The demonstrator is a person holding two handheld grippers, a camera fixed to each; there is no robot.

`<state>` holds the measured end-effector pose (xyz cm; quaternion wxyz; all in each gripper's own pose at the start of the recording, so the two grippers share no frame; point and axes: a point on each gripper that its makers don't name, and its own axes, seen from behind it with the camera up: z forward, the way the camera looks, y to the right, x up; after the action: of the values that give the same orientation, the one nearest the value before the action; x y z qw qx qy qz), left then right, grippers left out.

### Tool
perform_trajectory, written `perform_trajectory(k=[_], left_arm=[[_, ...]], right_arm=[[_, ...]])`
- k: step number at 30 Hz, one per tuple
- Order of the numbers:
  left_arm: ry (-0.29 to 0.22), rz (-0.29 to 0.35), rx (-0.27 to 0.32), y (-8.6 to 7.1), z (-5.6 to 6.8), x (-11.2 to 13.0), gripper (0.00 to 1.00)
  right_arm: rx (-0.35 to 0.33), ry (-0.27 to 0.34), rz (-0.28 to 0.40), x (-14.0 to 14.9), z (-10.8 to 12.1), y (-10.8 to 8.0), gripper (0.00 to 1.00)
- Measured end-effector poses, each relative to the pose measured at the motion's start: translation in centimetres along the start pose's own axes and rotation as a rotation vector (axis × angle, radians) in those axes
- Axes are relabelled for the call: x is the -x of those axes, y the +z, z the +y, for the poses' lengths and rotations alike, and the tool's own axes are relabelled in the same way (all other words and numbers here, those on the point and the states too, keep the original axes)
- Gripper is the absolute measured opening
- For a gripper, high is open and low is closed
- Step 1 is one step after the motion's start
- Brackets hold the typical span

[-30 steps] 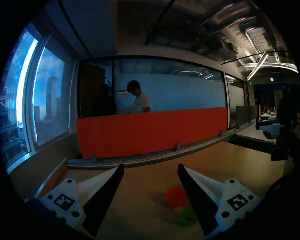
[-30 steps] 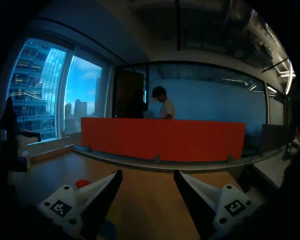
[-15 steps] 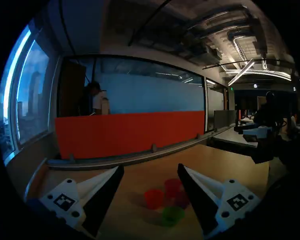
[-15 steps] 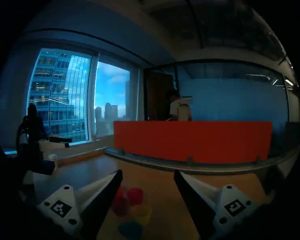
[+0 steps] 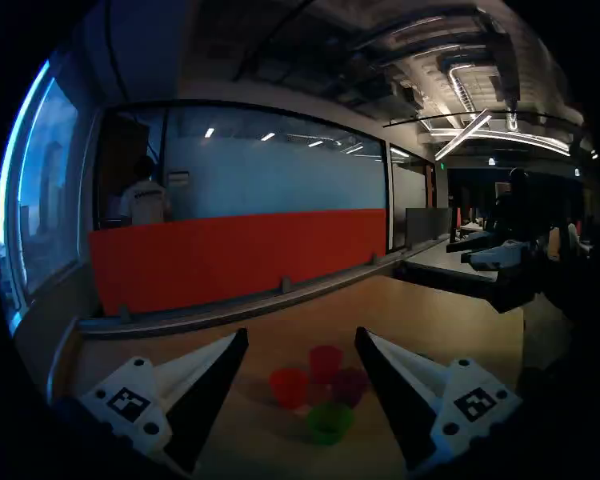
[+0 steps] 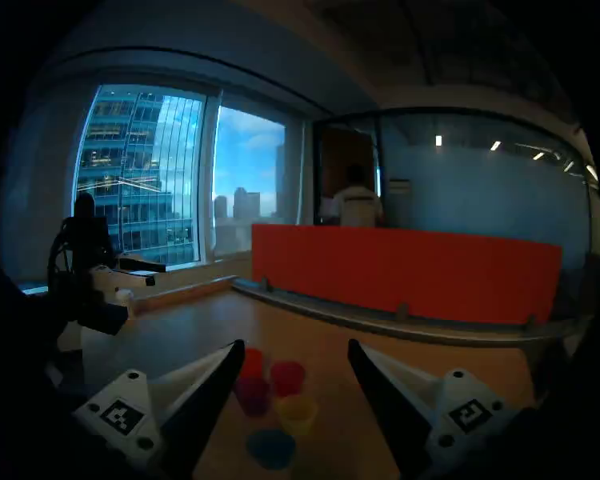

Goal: Pour water

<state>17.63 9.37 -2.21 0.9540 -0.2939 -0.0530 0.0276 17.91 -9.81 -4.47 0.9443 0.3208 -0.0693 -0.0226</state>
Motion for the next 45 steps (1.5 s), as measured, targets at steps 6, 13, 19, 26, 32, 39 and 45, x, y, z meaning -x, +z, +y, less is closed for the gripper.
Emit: perform_trajectory(k=[6, 13, 19, 26, 32, 39, 45], left_arm=[[0.007, -0.034, 0.046, 0.1, 0.8, 0.9, 1.0], [0.021, -0.064, 0.073, 0.3, 1.1, 1.9, 1.0], [0.024, -0.077, 0.093, 0.4, 1.4, 2.6, 1.0], [0.038, -0.099, 0.109, 0.5, 1.7, 3.7, 1.0], [0.055, -0.133, 0.106, 0.8, 1.6, 5.7, 1.0], [0.061, -0.176, 0.111, 1.0, 1.6, 8.0, 1.0], [0.062, -0.207, 0.129, 1.2, 1.9, 9.8, 1.0]], right_arm=[[-0.047, -0.01, -0.045, 0.7, -1.0, -0.2, 0.99], [-0.074, -0.029, -0.094, 1.9, -1.3, -0.6, 1.0], [-0.086, -0.049, -0.127, 2.9, -1.6, -0.9, 1.0], [-0.094, -0.054, -0.159, 4.3, -1.7, -0.7, 1.0], [-0.102, -0.052, -0.195, 6.1, -1.8, -0.5, 1.0], [-0.105, -0.069, -0.244, 8.5, -1.9, -0.2, 0.99], [-0.117, -0.086, -0.278, 10.4, -2.3, 0.0, 0.99]])
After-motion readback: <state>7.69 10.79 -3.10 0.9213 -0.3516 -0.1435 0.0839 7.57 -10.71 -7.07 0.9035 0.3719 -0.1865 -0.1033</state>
